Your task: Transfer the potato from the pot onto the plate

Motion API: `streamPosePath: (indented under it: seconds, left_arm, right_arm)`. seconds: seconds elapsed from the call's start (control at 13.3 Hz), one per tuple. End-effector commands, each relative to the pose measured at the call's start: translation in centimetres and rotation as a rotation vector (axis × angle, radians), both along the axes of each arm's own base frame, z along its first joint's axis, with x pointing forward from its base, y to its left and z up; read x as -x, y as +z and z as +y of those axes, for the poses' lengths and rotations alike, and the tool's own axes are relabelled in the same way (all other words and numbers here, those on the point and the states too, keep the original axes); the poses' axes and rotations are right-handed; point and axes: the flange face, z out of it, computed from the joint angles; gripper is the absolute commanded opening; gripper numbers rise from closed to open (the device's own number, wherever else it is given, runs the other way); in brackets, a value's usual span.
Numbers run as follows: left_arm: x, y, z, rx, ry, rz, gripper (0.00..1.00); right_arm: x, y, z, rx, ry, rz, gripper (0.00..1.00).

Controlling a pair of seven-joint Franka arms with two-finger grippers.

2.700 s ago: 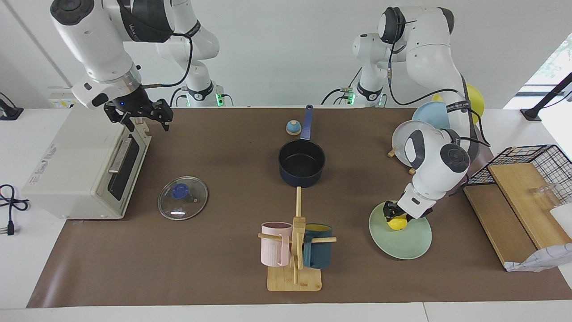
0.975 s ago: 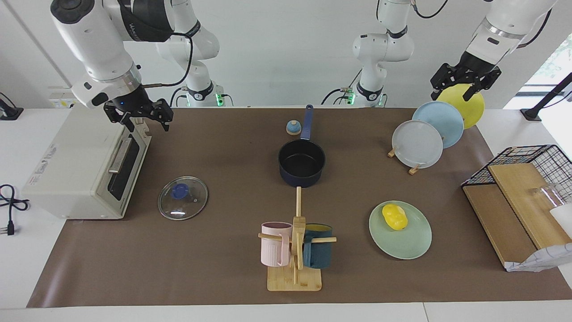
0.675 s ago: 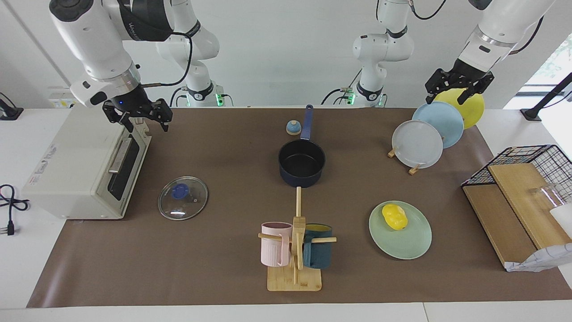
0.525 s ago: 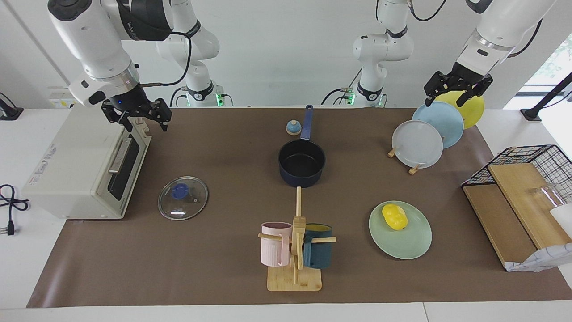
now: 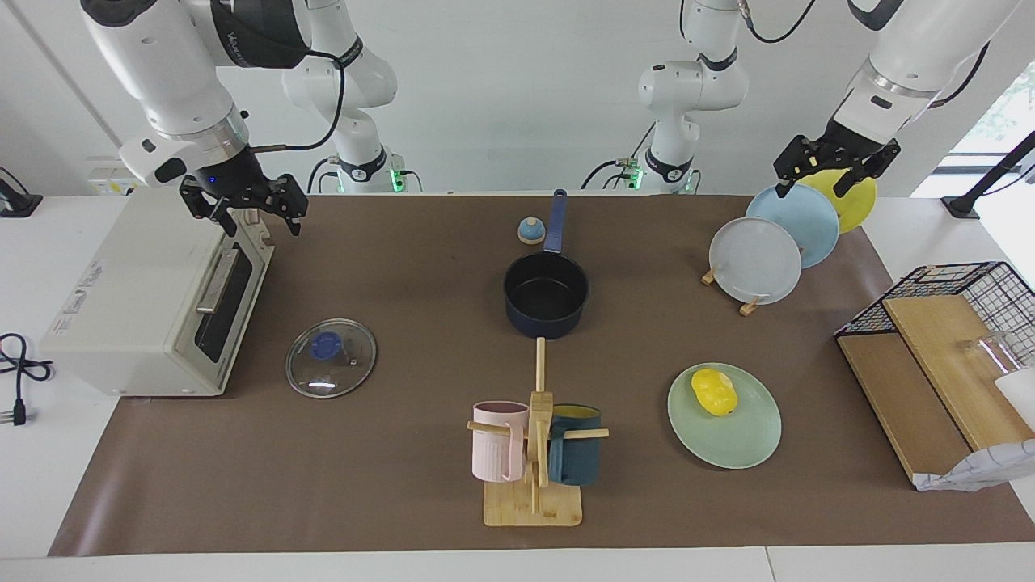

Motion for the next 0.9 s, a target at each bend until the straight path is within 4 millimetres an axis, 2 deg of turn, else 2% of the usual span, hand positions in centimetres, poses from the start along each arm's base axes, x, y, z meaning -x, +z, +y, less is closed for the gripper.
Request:
streamPosePath:
  seconds: [0.0, 0.22, 0.82]
  left_arm:
    - [0.23, 0.09, -0.09, -0.021, 0.009, 0.007, 1.0]
    - [-0.14, 0.67, -0.08, -0.016, 0.015, -0.036, 1.0]
    - [0.08, 0.5, 0.17, -0.015, 0.008, -0.036, 1.0]
  right_arm:
    - [0.13, 0.74, 0.09, -0.01, -0.003, -0.026, 1.0]
    - [0.13, 0.81, -0.06, -0.011, -0.003, -0.028, 1.0]
    - [0.1, 0.9, -0.09, -0.016, -0.003, -0.031, 1.0]
